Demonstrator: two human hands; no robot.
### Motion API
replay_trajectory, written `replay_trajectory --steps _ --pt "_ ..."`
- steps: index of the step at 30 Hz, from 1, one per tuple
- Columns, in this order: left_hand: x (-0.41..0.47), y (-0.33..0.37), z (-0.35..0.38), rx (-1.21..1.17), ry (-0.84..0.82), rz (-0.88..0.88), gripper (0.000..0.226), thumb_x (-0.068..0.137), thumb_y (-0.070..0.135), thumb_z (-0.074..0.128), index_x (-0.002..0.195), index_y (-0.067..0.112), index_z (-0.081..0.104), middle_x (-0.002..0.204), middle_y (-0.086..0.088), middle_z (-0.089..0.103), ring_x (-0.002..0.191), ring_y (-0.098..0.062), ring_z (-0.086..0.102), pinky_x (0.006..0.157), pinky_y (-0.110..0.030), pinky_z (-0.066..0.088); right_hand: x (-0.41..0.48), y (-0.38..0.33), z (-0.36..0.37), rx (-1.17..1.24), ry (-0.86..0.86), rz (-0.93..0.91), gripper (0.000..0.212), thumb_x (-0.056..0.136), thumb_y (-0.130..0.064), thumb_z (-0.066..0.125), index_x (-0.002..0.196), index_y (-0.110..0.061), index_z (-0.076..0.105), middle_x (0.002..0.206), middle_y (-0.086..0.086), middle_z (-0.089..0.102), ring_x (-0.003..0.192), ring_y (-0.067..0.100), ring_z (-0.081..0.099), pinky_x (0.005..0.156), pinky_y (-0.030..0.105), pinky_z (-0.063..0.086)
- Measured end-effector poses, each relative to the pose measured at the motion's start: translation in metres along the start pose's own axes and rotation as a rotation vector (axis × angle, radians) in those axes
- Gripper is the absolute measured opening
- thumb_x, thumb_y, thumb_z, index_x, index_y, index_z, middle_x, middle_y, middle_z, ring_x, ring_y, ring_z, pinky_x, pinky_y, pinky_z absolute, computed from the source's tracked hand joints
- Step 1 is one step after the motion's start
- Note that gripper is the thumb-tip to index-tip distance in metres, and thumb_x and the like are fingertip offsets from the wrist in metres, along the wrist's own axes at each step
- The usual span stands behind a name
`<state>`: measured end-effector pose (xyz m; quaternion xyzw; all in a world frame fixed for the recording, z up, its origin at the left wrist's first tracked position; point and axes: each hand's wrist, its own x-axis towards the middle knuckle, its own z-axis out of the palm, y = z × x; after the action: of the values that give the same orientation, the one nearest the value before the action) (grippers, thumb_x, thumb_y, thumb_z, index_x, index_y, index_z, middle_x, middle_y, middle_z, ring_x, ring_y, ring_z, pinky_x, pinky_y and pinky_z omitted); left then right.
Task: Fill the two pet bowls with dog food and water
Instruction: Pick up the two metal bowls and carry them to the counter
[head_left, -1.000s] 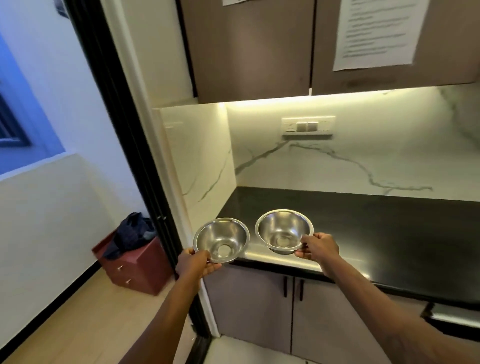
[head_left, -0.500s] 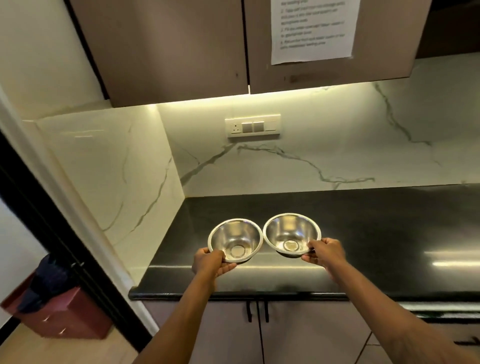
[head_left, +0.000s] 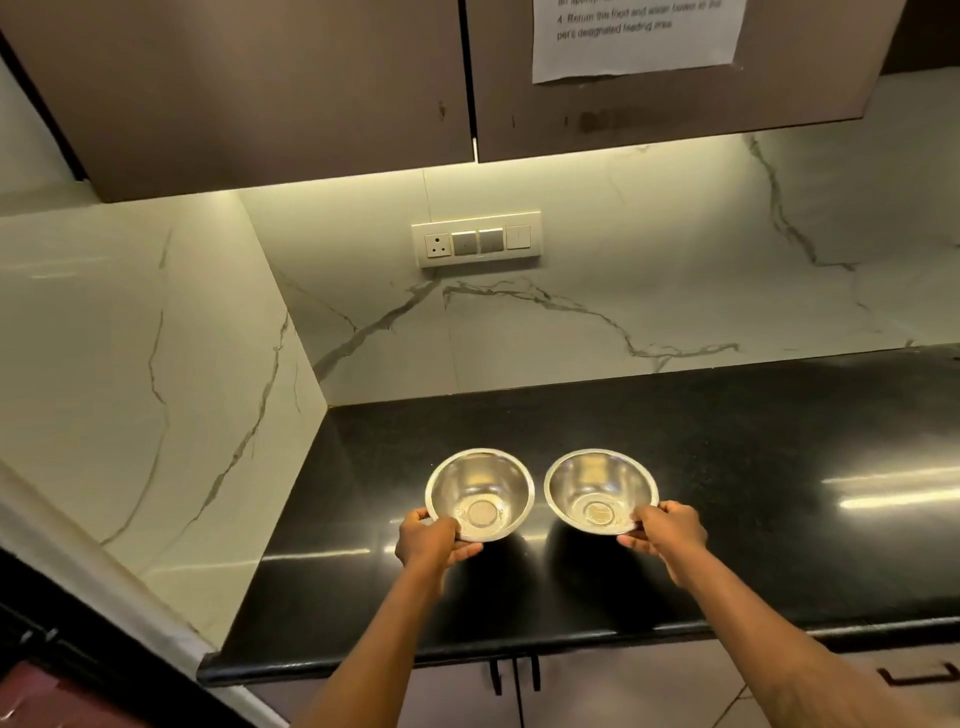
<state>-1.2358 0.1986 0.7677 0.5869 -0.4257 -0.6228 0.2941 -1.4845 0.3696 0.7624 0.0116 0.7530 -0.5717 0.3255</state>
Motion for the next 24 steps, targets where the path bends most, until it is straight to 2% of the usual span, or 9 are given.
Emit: replay_trajectory --steps 8,13,20,24 --pt "0.019 -0.015 0.010 -0.001 0.035 -0.037 0.045 0.086 -0.012 0.059 0.128 0.005 0.054 0.109 -0.027 0.070 0.062 -0.032 0.079 0.066 -0.046 0.067 0.028 0.002 0.013 -0.017 -0.011 0.018 0.006 0.091 0.004 0.066 0.097 0.004 0.065 0.108 0.025 0.067 0.080 0.034 0.074 0.049 0.031 0.061" --pt "0.023 -0.022 0.019 -0.028 0.045 -0.047 0.048 0.087 -0.011 0.060 0.130 0.009 0.053 0.104 -0.026 0.071 0.061 -0.029 0.078 0.067 -0.044 0.067 0.042 0.003 0.014 -0.020 -0.026 0.021 0.008 0.091 0.004 0.065 0.099 0.003 0.065 0.106 0.025 0.068 0.079 0.031 0.073 0.052 0.034 0.062" --pt "0.030 -0.024 0.030 -0.020 0.059 -0.048 0.050 0.088 -0.010 0.060 0.134 0.009 0.052 0.105 -0.027 0.072 0.062 -0.030 0.079 0.063 -0.041 0.067 0.053 0.005 0.013 -0.023 -0.042 0.044 0.013 0.092 0.002 0.066 0.105 0.003 0.065 0.105 0.024 0.070 0.081 0.033 0.075 0.052 0.031 0.062" --pt "0.033 -0.028 0.034 -0.003 0.063 -0.068 0.051 0.089 -0.010 0.060 0.136 0.009 0.051 0.108 -0.028 0.072 0.065 -0.033 0.079 0.059 -0.038 0.066 0.057 0.006 0.012 -0.025 -0.062 0.044 0.015 0.093 -0.001 0.068 0.107 0.002 0.064 0.101 0.023 0.071 0.076 0.030 0.075 0.056 0.035 0.063"
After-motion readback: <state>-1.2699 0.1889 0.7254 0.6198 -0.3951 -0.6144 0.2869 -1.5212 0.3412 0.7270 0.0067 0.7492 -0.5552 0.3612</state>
